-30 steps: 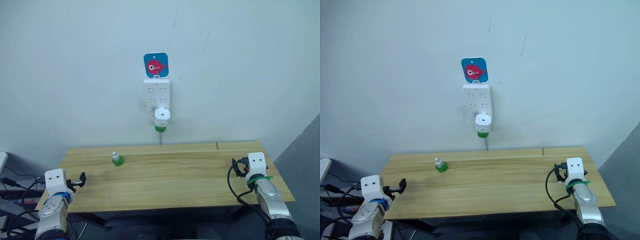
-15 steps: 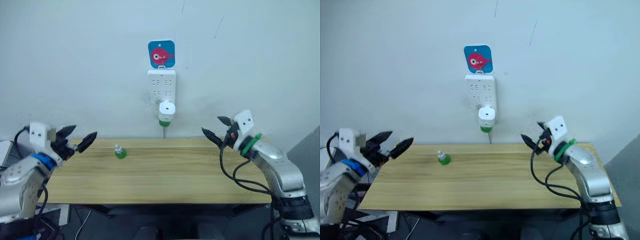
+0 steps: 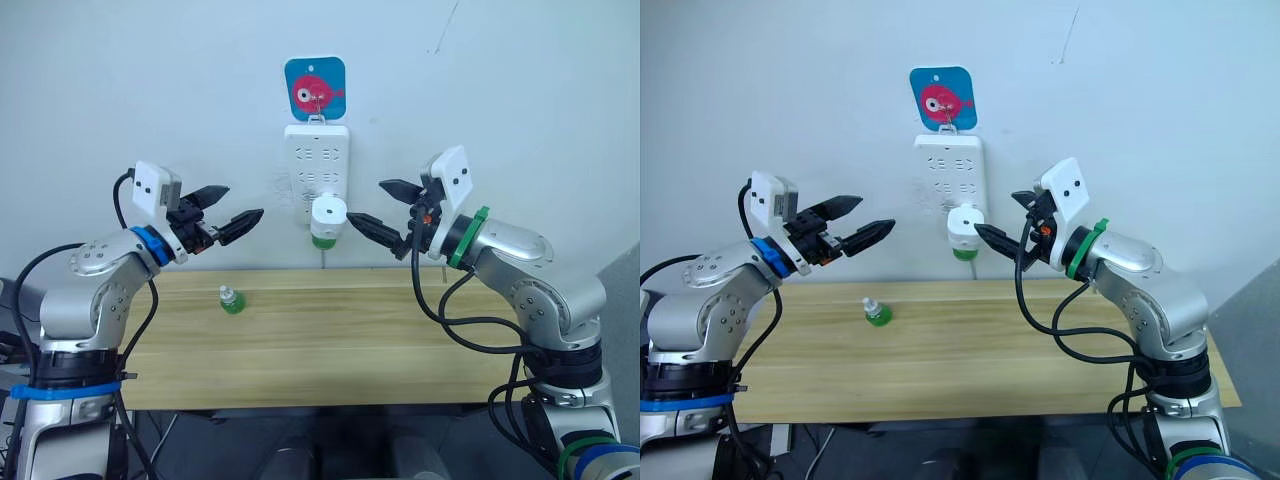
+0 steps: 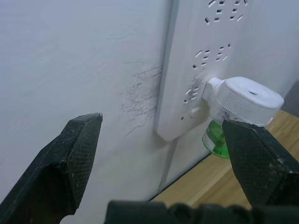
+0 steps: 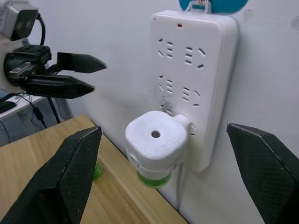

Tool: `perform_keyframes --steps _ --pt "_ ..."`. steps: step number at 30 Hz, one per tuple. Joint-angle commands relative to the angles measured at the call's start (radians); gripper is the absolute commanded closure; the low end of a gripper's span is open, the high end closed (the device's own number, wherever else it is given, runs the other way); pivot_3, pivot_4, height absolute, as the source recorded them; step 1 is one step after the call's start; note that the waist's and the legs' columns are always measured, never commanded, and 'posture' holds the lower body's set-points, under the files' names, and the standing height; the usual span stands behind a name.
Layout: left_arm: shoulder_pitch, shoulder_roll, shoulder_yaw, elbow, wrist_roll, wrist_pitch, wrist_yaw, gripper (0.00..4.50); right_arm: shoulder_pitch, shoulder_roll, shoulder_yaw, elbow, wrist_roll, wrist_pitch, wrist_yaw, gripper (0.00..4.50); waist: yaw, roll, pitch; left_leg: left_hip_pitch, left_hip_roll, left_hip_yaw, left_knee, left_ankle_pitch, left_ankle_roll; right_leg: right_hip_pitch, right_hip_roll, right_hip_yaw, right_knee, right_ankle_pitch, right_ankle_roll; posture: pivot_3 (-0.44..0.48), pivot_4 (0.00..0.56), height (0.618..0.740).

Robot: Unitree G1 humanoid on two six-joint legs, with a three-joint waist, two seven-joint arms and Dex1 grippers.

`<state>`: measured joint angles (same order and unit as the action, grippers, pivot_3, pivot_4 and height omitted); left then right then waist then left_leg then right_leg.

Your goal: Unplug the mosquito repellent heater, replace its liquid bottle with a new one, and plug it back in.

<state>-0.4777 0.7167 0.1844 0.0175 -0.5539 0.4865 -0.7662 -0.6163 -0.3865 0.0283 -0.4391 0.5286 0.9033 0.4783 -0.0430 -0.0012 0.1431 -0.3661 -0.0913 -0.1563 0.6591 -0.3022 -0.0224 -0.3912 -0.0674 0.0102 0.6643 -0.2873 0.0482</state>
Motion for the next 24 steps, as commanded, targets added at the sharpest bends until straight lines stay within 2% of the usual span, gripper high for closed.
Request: perform_keyframes --steps 1,5,14,24 --pt "-0.041 -0.001 0.002 0.029 0.014 -0.031 -0.041 0.19 -0.024 0.005 0.003 -0.040 0.008 -0.012 -0.006 0.01 -0.005 0.000 0.004 0.000 0.000 0.000 0.000 0.000 0.000 0.000 0.000 0.000 0.000 0.000 0.000 -0.098 0.167 0.740" --pt "-0.065 -0.008 -0.005 0.053 0.034 -0.040 -0.060 1.20 -0.025 0.011 0.008 -0.046 0.009 -0.012 -0.014 0.00 -0.013 0.000 0.008 0.000 0.000 0.000 0.001 0.000 0.000 0.000 0.000 0.000 0.001 0.000 0.000 -0.100 0.172 0.740" --pt "-0.144 -0.055 -0.065 0.150 0.109 -0.119 -0.103 1.20 -0.033 0.012 0.008 -0.047 0.010 -0.009 -0.019 0.00 -0.013 -0.005 0.019 0.000 0.000 0.001 0.002 0.000 0.000 0.000 0.000 0.000 0.001 0.000 0.000 -0.107 0.185 0.740" --pt "-0.346 -0.181 -0.137 0.486 0.244 -0.362 -0.153 1.20 -0.052 0.034 0.000 -0.093 0.046 0.053 -0.052 0.00 -0.020 -0.009 0.050 -0.004 0.000 0.001 0.003 0.000 0.000 -0.005 0.000 0.000 0.002 0.001 0.001 -0.145 0.245 0.740"
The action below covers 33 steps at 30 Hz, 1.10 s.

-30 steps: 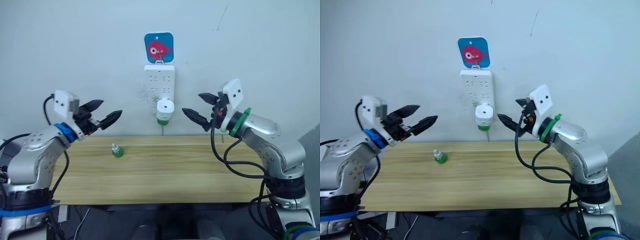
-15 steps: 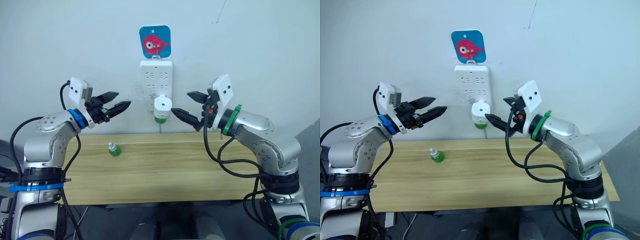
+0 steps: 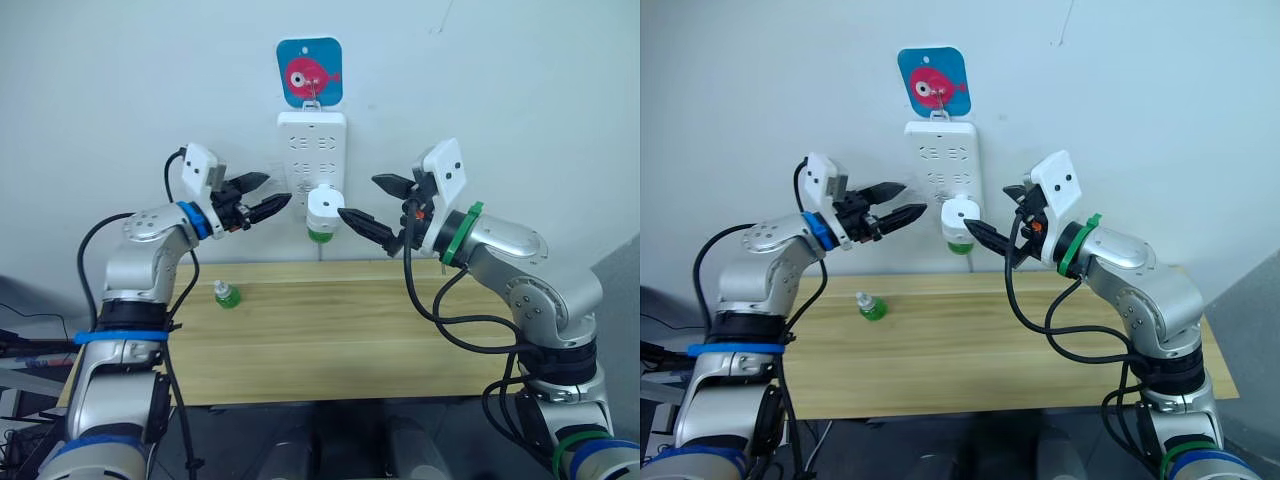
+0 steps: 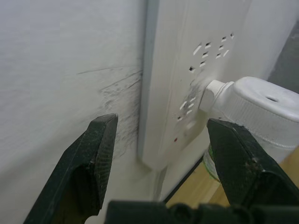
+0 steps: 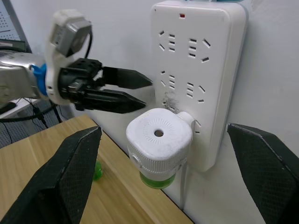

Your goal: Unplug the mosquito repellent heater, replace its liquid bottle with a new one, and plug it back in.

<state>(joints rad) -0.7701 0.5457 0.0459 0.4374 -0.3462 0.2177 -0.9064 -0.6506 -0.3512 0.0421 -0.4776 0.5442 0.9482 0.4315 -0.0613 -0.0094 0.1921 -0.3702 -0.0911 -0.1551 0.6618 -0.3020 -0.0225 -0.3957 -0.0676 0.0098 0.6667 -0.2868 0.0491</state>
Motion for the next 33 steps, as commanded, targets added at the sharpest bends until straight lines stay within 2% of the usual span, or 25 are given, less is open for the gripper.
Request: perform_keyframes --steps 1,2,4,11,19,25,28,32,33 --pt "-0.071 -0.018 -0.003 0.098 0.048 -0.120 -0.020 1.20 -0.018 -0.002 -0.015 -0.060 0.034 0.013 -0.005 0.00 0.002 -0.001 0.003 -0.003 0.000 0.000 0.000 0.000 0.000 -0.004 -0.001 0.000 0.002 0.001 0.001 -0.147 0.247 0.740" --pt "-0.090 -0.027 -0.003 0.127 0.055 -0.142 -0.027 1.20 -0.019 -0.002 -0.016 -0.064 0.038 0.017 -0.007 0.00 0.006 -0.002 0.004 -0.010 -0.002 0.000 0.005 0.000 0.000 -0.012 -0.003 -0.002 0.011 0.001 0.001 -0.149 0.247 0.740" --pt "-0.116 -0.039 0.000 0.163 0.060 -0.165 -0.042 1.20 -0.022 0.000 -0.021 -0.071 0.044 0.026 -0.012 0.00 0.011 -0.002 0.009 -0.014 -0.002 -0.002 0.007 0.002 -0.001 -0.015 -0.003 -0.004 0.012 0.001 0.001 -0.150 0.248 0.740" --pt "-0.166 -0.065 -0.015 0.188 0.065 -0.210 -0.142 1.20 -0.021 0.000 -0.036 -0.082 0.056 0.040 -0.035 0.00 0.000 -0.005 0.025 -0.016 -0.003 -0.002 0.012 0.007 0.000 -0.014 -0.003 -0.004 0.014 0.003 0.000 -0.155 0.237 0.740" --pt "-0.219 -0.076 -0.016 0.235 0.085 -0.224 -0.179 1.20 -0.004 -0.011 -0.048 -0.083 0.052 0.041 -0.056 0.00 -0.016 -0.006 0.025 -0.017 -0.002 -0.003 0.012 0.008 -0.002 -0.015 -0.004 -0.007 0.015 0.004 0.000 -0.162 0.239 0.740" --pt "-0.225 -0.078 -0.021 0.214 0.073 -0.194 -0.238 1.20 0.023 -0.010 -0.055 -0.093 0.051 0.049 -0.086 0.00 -0.020 -0.005 0.026 -0.026 -0.002 -0.005 0.016 0.008 -0.002 -0.021 -0.004 -0.010 0.015 0.005 0.000 -0.167 0.243 0.740" --pt "-0.221 -0.079 -0.014 0.208 0.064 -0.180 -0.257 1.73 0.061 -0.006 -0.052 -0.114 0.051 0.059 -0.106 0.00 -0.024 -0.005 0.026 -0.029 -0.002 -0.005 0.016 0.008 -0.002 -0.025 -0.004 -0.010 0.015 0.007 0.000 -0.171 0.245 0.740" --pt "-0.225 -0.089 -0.010 0.205 0.059 -0.166 -0.260 2.95 0.116 0.010 -0.037 -0.148 0.041 0.070 -0.145 0.00 -0.026 -0.005 0.026 -0.030 -0.002 -0.005 0.015 0.008 -0.002 -0.026 -0.004 -0.010 0.015 0.007 0.000 -0.175 0.249 0.740" --pt "-0.228 -0.092 -0.009 0.205 0.057 -0.162 -0.258 3.12 0.126 0.014 -0.029 -0.154 0.034 0.070 -0.156 0.00 -0.026 -0.005 0.026 -0.030 -0.002 -0.005 0.015 0.008 -0.002 -0.026 -0.004 -0.011 0.015 0.007 0.000 -0.179 0.249 0.740"
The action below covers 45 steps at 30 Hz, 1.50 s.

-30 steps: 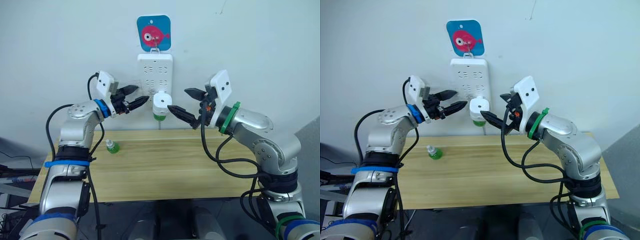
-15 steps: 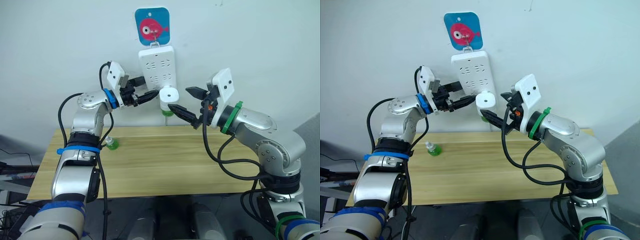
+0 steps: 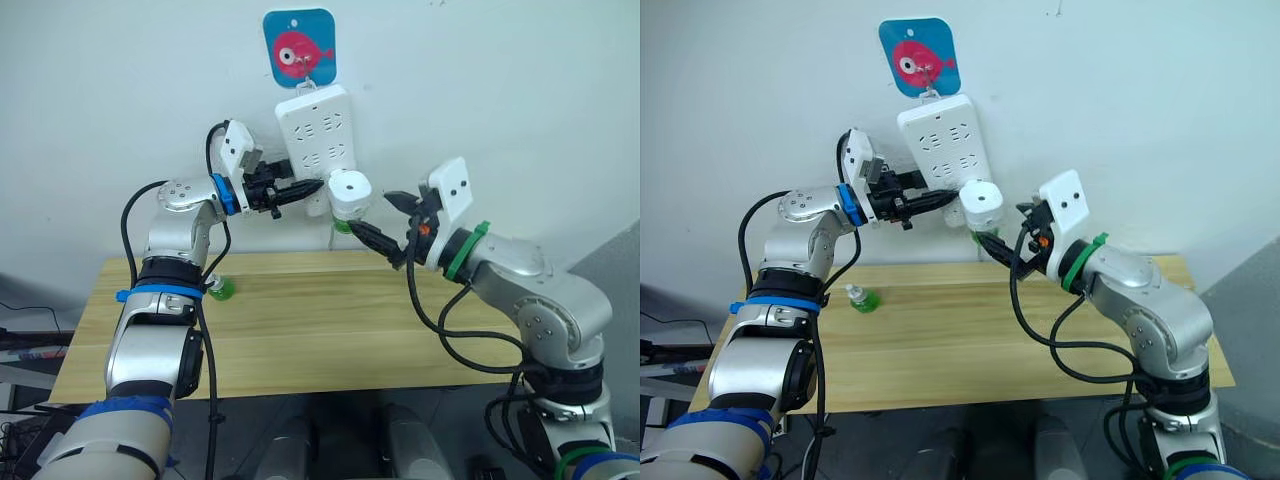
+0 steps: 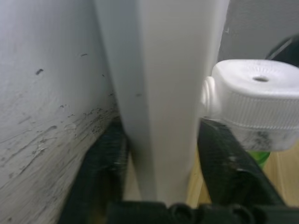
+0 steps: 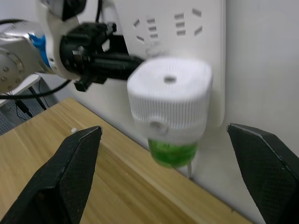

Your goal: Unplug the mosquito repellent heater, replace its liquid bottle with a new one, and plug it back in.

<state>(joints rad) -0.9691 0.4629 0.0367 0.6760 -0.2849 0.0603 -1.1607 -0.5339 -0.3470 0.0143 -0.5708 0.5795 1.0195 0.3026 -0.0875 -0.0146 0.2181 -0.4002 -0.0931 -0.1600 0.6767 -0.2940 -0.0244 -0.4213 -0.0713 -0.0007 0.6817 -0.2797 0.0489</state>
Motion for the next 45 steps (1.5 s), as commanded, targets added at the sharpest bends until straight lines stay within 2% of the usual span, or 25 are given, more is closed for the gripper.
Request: perform_keyframes --steps 1,5,13,23,26,29,38,45 --pt "-0.032 -0.013 0.002 -0.034 -0.007 0.000 -0.002 3.12 0.018 0.016 0.006 -0.065 -0.008 -0.002 -0.039 0.00 0.000 0.000 0.000 0.000 0.000 0.000 0.000 0.000 0.000 0.000 0.000 0.000 0.000 0.000 0.000 -0.179 0.249 0.740" --pt "-0.035 -0.016 0.006 -0.046 -0.014 0.028 -0.004 3.12 0.031 0.063 0.055 -0.069 -0.075 -0.041 -0.115 0.00 0.001 0.000 0.000 0.000 0.000 0.000 0.001 0.000 0.000 0.001 0.000 0.000 0.000 0.000 0.000 -0.185 0.251 0.740" --pt "-0.026 -0.016 0.004 -0.065 -0.009 0.044 -0.001 3.12 -0.053 0.224 0.163 0.048 -0.258 -0.154 -0.262 0.00 0.000 0.000 0.001 0.000 0.000 0.000 0.002 0.000 0.000 0.001 0.000 0.000 0.000 0.000 0.000 -0.185 0.253 0.740" --pt "-0.027 -0.010 0.006 -0.063 -0.006 0.041 -0.001 3.12 -0.086 0.291 0.168 0.170 -0.347 -0.231 -0.272 0.00 0.000 0.000 0.001 0.000 -0.001 -0.001 0.001 0.000 0.000 0.000 0.000 -0.002 0.001 0.000 0.000 -0.173 0.250 0.740" --pt "-0.024 -0.011 0.006 -0.063 -0.005 0.038 0.002 3.13 -0.080 0.310 0.154 0.166 -0.331 -0.237 -0.262 0.60 0.000 0.000 0.001 0.000 0.000 -0.001 0.001 0.000 0.000 0.000 0.000 -0.002 0.001 0.000 0.000 -0.172 0.249 0.740" --pt "-0.025 -0.013 0.006 -0.057 -0.002 0.032 0.005 3.13 -0.069 0.308 0.156 0.147 -0.328 -0.226 -0.244 1.54 0.000 0.000 0.001 0.000 -0.001 -0.001 0.002 0.000 0.000 0.001 0.000 -0.002 0.001 0.000 0.000 -0.174 0.251 0.740" --pt "-0.046 -0.005 0.023 0.006 0.021 -0.018 0.046 3.13 -0.007 0.248 0.126 -0.012 -0.286 -0.124 -0.202 1.54 0.000 0.001 0.001 -0.001 -0.001 -0.003 0.001 0.000 0.000 0.000 -0.001 -0.005 -0.001 0.000 0.000 -0.175 0.250 0.740" --pt "-0.037 0.007 0.025 0.010 0.022 -0.032 0.056 3.13 -0.008 0.210 0.118 -0.098 -0.261 -0.030 -0.181 1.54 -0.003 0.001 0.001 0.000 0.001 -0.001 0.002 0.003 -0.002 0.000 -0.001 -0.007 0.001 0.003 -0.004 -0.173 0.240 0.740"
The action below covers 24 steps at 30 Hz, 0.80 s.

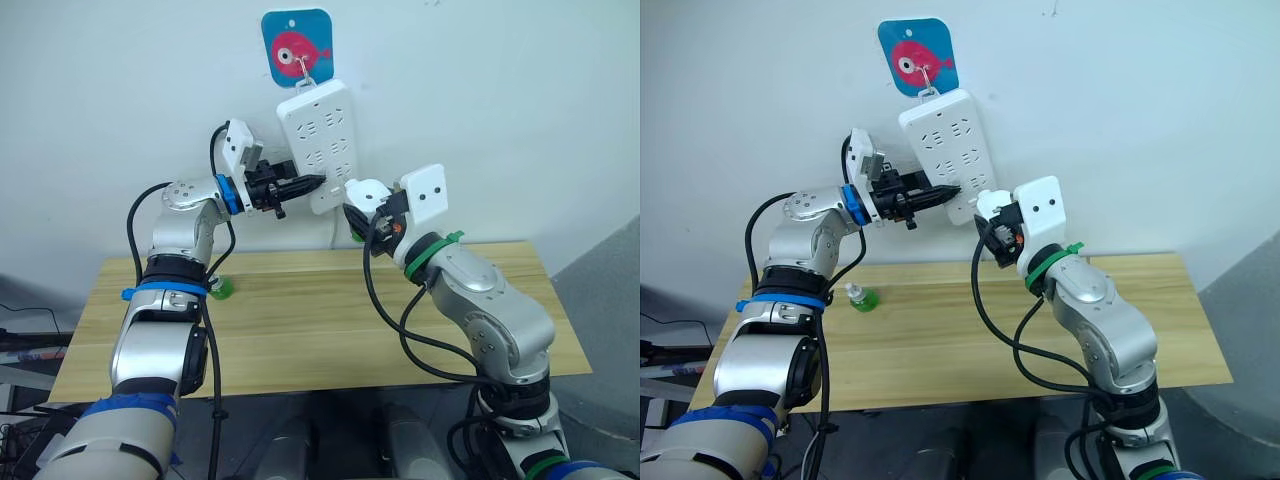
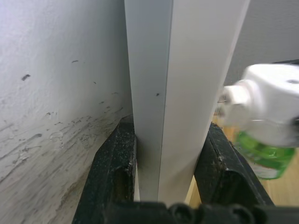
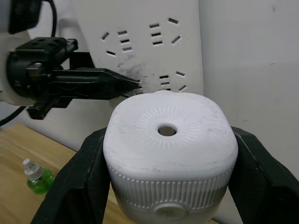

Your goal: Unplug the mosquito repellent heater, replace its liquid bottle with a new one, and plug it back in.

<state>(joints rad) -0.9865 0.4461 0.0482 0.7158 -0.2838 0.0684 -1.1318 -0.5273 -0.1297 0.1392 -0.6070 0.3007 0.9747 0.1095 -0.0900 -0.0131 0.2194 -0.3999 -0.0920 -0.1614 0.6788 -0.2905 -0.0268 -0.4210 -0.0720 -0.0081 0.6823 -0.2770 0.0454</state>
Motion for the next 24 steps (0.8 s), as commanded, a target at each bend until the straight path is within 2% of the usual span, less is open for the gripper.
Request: perform_keyframes --steps 1,2,8,12,17,21,24 --pt "-0.015 0.025 0.015 -0.030 0.020 -0.041 0.031 3.13 -0.015 -0.011 -0.007 -0.064 0.017 0.019 0.016 1.54 0.000 0.000 0.000 0.000 0.000 0.000 0.000 0.001 -0.001 0.000 0.000 0.000 0.000 0.000 0.000 -0.173 0.240 0.740" --pt "-0.007 0.028 0.019 -0.033 0.017 -0.043 0.033 3.13 -0.013 -0.014 -0.010 -0.065 0.019 0.020 0.020 1.54 0.000 0.000 0.000 0.000 0.000 0.000 0.000 0.002 -0.001 0.000 0.000 0.000 0.000 0.000 -0.001 -0.173 0.240 0.740" --pt "0.093 0.054 0.053 -0.066 0.014 -0.046 0.104 1.23 0.013 -0.070 -0.076 -0.002 0.024 -0.050 0.085 1.54 -0.009 0.000 0.000 0.001 0.000 0.001 0.000 0.003 -0.001 0.000 0.000 0.001 0.001 0.002 -0.001 -0.161 0.230 0.740" --pt "0.224 0.066 0.079 -0.251 -0.016 0.024 0.161 0.04 0.002 -0.100 -0.161 0.051 0.060 -0.068 0.123 1.54 -0.012 0.000 0.000 0.001 0.000 0.001 -0.001 0.003 -0.001 -0.001 0.000 0.001 0.001 0.003 0.001 -0.153 0.229 0.740" --pt "0.449 0.091 0.102 -0.518 -0.010 0.079 0.251 0.02 -0.011 -0.105 -0.292 0.120 0.139 -0.026 0.140 1.54 -0.018 0.001 0.000 0.001 0.001 0.001 -0.003 0.003 -0.001 -0.001 0.000 0.001 0.001 0.004 0.000 -0.136 0.227 0.740" --pt "0.650 0.096 0.118 -0.775 -0.055 0.146 0.296 0.02 -0.030 -0.078 -0.449 0.178 0.269 0.106 0.115 1.54 -0.014 0.001 0.001 0.001 0.001 0.001 -0.003 0.003 -0.001 -0.001 0.000 0.001 0.000 0.004 0.000 -0.126 0.226 0.740" --pt "0.768 0.074 0.046 -0.965 -0.065 0.166 0.298 0.02 -0.075 0.005 -0.617 0.219 0.412 0.253 0.032 1.54 -0.001 0.002 0.001 0.001 0.002 0.001 -0.003 0.003 -0.001 -0.001 0.000 0.001 0.000 0.004 -0.001 -0.116 0.226 0.740"
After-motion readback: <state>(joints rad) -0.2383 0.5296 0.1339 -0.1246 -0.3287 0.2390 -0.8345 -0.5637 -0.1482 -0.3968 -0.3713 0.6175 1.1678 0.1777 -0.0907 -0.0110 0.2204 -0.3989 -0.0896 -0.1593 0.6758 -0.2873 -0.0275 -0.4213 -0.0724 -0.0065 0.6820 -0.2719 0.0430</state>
